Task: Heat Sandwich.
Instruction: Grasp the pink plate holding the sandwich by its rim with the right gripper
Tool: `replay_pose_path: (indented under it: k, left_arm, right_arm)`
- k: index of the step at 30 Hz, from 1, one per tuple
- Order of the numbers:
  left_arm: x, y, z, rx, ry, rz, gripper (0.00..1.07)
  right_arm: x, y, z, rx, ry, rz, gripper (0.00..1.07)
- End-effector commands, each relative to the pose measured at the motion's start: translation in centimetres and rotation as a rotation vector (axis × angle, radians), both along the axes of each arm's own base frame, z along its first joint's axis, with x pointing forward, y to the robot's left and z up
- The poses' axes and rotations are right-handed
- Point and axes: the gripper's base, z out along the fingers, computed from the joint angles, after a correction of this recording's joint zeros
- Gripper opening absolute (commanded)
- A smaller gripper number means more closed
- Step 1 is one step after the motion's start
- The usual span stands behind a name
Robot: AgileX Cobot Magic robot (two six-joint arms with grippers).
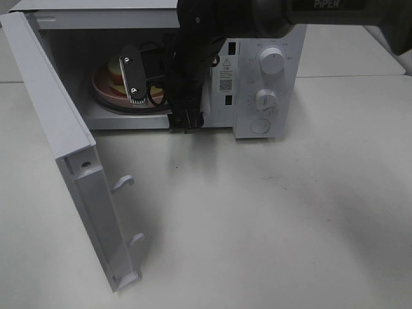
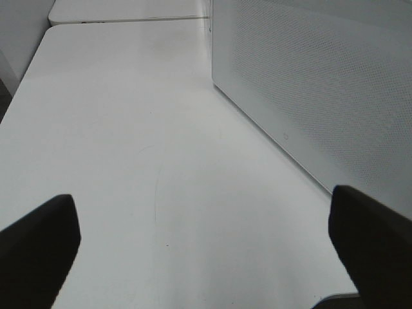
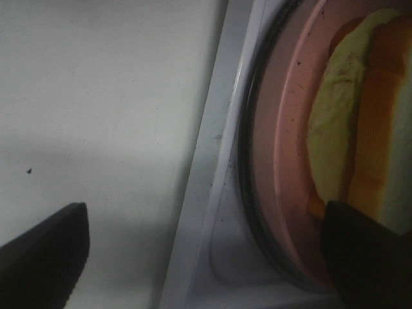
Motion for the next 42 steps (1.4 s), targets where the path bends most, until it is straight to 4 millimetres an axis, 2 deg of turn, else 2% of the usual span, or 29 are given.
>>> replay_pose_path:
  k: [1,22,28,36,42]
  left_arm:
    - [-0.3,0.0,0.0,-0.002,-0.035,0.006,1.01]
    - [-0.3,0.0,0.0,-0.002,-0.035,0.006,1.01]
    - [-0.3,0.0,0.0,-0.001,-0.035,0.007,1.01]
    - [-0.3,0.0,0.0,-0.001,-0.035,0.007,1.01]
    - [-0.3,0.0,0.0,-0.001,-0.035,0.007,1.01]
  right_arm:
    - [0.4,0.5,-0.4,0.001,0.004,-0.009,0.92]
    - [3.8,2.6,-2.4,-0.022,-0.025,-0.015,0.89]
    - [3.9,2.6,-3.4,-0.036,-0.008,-0.016,0.89]
    - [3.9,2.7,-3.6,-0.039,-0.014,0.0,0.87]
    - [3.9,2.7,-5.4,-0.063,0.011,0.018,0.86]
